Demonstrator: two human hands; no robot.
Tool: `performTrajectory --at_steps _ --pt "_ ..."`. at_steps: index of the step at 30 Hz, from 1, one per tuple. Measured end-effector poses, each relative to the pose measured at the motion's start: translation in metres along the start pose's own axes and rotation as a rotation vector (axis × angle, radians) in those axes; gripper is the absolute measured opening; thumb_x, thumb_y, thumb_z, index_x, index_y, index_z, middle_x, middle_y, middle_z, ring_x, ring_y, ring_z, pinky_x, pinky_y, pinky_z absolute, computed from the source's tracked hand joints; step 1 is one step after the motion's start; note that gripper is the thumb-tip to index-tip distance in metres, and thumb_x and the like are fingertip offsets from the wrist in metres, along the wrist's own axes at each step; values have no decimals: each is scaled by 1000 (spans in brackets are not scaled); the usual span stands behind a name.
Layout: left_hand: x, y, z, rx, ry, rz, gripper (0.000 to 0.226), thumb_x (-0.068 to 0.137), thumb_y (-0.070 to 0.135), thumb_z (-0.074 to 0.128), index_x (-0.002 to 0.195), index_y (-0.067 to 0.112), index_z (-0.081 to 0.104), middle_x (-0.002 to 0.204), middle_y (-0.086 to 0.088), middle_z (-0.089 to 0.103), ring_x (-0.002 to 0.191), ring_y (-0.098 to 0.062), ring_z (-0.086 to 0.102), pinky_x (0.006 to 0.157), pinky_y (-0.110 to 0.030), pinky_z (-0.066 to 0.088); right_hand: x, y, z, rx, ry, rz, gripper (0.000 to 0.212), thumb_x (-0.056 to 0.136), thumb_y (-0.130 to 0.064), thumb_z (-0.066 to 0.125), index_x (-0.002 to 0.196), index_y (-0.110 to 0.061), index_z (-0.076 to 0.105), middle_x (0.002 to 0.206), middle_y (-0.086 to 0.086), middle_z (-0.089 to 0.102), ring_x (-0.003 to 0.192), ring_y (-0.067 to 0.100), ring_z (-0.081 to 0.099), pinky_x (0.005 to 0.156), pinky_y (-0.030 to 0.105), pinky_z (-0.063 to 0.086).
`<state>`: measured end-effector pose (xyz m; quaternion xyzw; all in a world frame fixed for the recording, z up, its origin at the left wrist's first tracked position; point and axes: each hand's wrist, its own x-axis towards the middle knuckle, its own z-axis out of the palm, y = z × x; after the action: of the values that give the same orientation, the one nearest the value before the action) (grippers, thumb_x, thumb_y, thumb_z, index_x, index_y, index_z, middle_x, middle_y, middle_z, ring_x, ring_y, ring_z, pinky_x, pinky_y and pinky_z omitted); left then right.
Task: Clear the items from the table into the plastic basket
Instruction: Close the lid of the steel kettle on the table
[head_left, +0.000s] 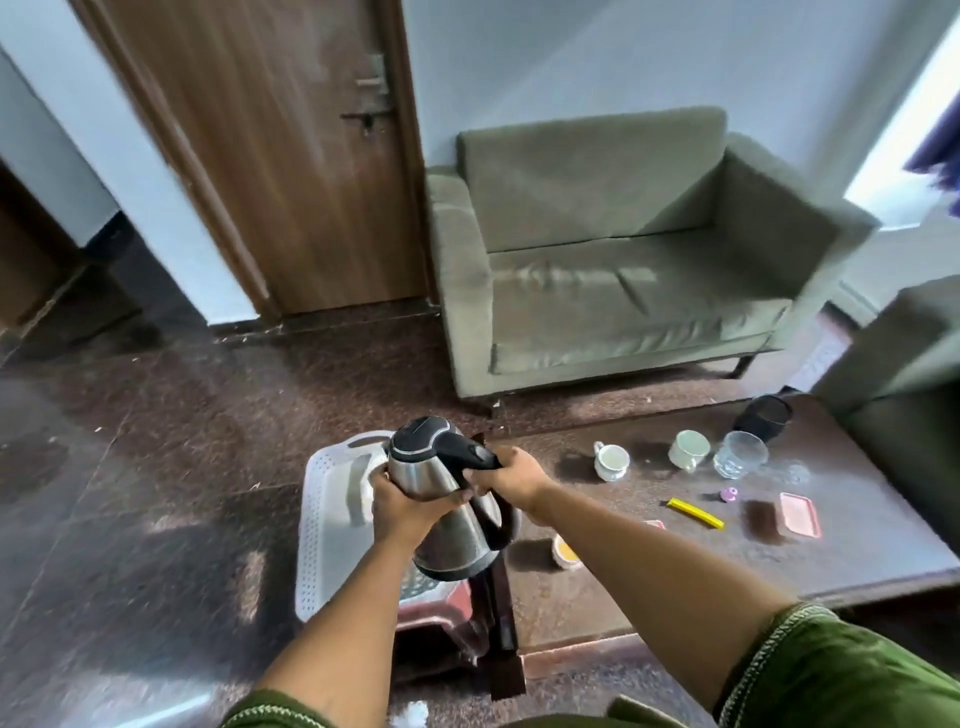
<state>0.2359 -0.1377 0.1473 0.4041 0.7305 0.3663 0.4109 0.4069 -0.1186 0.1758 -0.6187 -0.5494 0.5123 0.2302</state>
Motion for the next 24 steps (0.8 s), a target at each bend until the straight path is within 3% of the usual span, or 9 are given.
performTrajectory --at_steps 5,9,14,17,21,22,24 --pt "-16 46 60 49 -104 159 119 29 40 98 124 14 32 116 2 54 105 -17 56 90 -33 50 -28 16 -69 61 188 41 17 70 -31 74 67 -18 64 69 1 69 65 14 60 70 31 48" --pt "-41 74 123 62 -194 235 123 22 48 95 122 16 33 115 1 53 109 -18 55 95 -37 49 -59 44 -128 140 322 95 21 69 -36 73 69 -16 66 61 1 68 59 15 61 72 33 52" --pt "-89 104 216 81 -347 289 114 38 30 98 125 10 28 113 3 49 105 -14 50 90 -27 41 -102 90 -203 298 538 125 57 84 -54 59 75 2 70 63 7 64 60 14 56 67 32 46" --pt "-114 111 274 114 -439 256 126 29 47 95 129 13 25 121 1 52 111 -18 54 95 -32 45 -125 123 -242 411 687 174 64 83 -61 52 75 0 68 63 7 60 62 18 55 66 34 44" --pt "-142 107 348 79 -535 146 125 29 39 96 132 18 29 127 -2 50 115 -22 52 98 -34 48 -149 170 -285 405 783 219 59 82 -62 49 58 -10 62 54 7 60 57 22 57 61 35 44" --pt "-153 110 362 108 -558 167 122 28 41 96 130 21 31 126 -2 52 115 -22 53 96 -29 50 -153 181 -295 390 798 232 58 82 -60 48 57 -10 61 54 7 59 58 22 57 61 35 43" --pt "-167 106 389 169 -610 187 102 47 25 96 129 15 36 120 -1 53 110 -18 51 75 -3 47 -158 203 -311 373 827 263 60 75 -65 45 57 -10 61 58 9 59 60 22 55 63 36 43"
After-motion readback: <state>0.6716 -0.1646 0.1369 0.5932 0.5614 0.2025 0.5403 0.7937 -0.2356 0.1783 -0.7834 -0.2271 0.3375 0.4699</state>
